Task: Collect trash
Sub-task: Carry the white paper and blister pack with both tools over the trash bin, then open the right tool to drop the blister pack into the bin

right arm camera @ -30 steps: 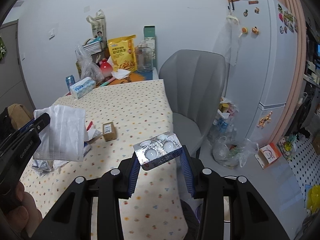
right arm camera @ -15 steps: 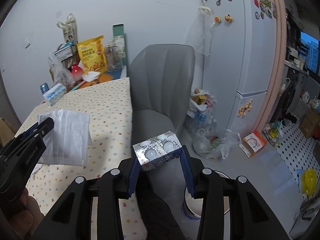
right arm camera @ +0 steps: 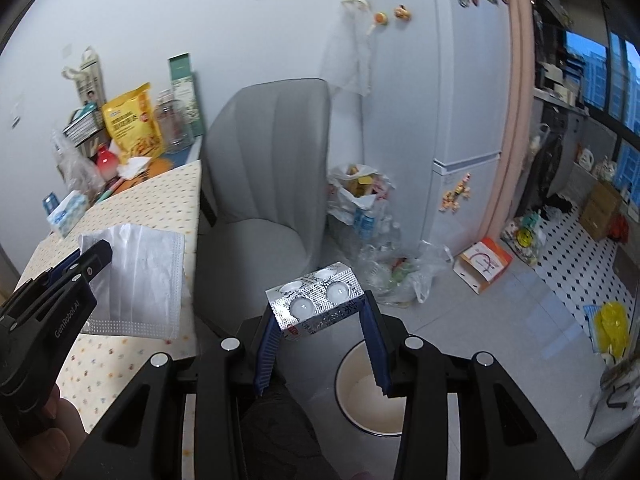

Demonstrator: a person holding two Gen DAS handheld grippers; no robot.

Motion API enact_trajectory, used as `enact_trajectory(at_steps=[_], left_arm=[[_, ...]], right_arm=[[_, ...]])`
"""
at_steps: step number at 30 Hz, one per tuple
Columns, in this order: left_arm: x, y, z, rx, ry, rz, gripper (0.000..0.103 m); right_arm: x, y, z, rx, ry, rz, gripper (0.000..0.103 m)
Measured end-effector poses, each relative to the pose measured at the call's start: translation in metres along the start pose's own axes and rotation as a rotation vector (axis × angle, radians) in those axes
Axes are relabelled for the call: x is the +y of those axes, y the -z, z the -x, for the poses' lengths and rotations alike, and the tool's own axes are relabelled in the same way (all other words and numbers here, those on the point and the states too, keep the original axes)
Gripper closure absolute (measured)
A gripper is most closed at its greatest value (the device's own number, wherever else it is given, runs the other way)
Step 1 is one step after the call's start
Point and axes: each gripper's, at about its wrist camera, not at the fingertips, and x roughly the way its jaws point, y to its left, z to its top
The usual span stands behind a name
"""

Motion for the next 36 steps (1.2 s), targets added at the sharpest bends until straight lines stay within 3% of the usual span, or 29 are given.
enact_trajectory(at_steps=[23,31,36], left_arm=[[-0.141,0.004,-0.067,0.127,0.156,-0.183,0.086],[-0.162,0.013,-0.092,0.172,0.154,-0.205,0.086],[-0.162,0.018,-0.102,0.195,0.136,-0.206,0.086]], right_arm=[[-0.131,0.013,-0.06,0.101,0.137,-0.199,0.063],[-0.143,0.016,-0.094,0.13,0.119,-0.217,0.063],[-0.147,0.02,-0.107,0.145,0.096,-0.229,0.048]])
